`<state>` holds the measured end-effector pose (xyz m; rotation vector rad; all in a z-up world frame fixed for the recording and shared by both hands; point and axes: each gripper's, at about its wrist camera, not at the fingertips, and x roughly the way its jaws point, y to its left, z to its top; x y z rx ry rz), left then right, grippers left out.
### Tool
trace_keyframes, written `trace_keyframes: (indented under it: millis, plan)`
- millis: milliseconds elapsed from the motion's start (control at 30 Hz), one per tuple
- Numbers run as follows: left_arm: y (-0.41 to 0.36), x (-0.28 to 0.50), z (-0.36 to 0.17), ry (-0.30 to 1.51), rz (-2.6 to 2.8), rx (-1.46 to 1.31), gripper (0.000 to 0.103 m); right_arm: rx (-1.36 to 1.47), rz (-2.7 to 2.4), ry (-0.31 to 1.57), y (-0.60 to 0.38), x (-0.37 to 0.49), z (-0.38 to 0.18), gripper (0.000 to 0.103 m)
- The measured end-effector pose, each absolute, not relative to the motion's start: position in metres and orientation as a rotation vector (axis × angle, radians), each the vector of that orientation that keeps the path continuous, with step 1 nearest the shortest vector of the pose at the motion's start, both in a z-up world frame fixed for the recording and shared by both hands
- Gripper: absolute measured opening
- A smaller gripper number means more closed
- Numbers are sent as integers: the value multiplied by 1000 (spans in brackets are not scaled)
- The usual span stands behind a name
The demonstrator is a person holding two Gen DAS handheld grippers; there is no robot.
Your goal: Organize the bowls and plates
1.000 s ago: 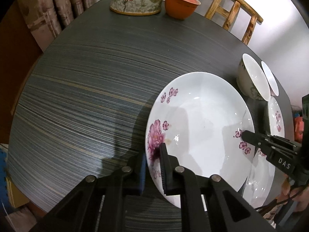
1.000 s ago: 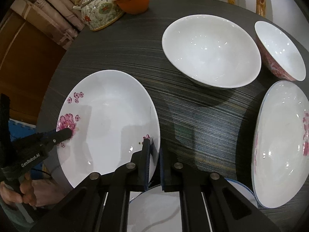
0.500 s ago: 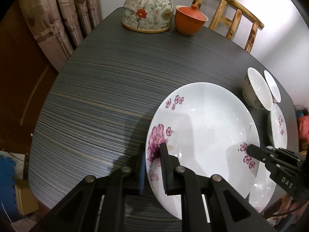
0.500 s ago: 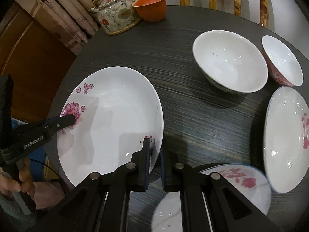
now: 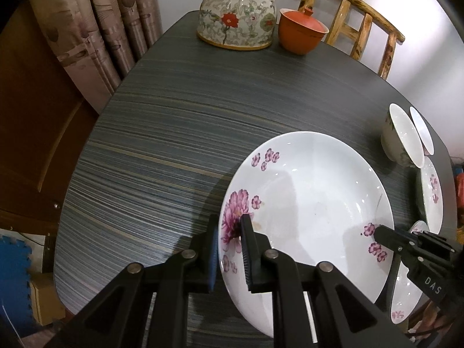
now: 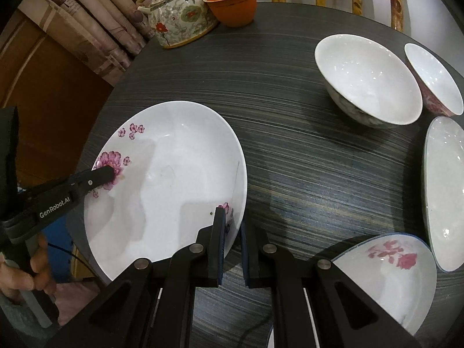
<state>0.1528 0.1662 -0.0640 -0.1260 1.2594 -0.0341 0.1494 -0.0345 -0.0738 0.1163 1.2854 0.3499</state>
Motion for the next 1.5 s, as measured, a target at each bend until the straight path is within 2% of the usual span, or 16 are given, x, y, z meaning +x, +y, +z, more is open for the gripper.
trace_keyframes:
  millis: [767,933,967,1033,1200,1333,1500]
  plan:
    - [160,150,-74,1259,-13,-61,17,82,353,1302,-28,144,-83,11]
    - [153,149,-68,1227,15,35,17,74,359,1307,-27,142,-83,14]
    - [152,148,-66,1221,22,54,17,78,357,1309,-28,140,-84,17]
    - [153,148,-63,1220,26,62,17,82,352,1311,-31,138,-84,31]
    - [156,141,-52,1198,68,73,18,83,353,1297,-41,132,-78,32]
    - [151,130,-35,1150,108,88,30,82,364,1277,-53,125,-66,32]
    - [128,112,-15,1104,68,139,31,49,387,1262,-71,110,-50,32]
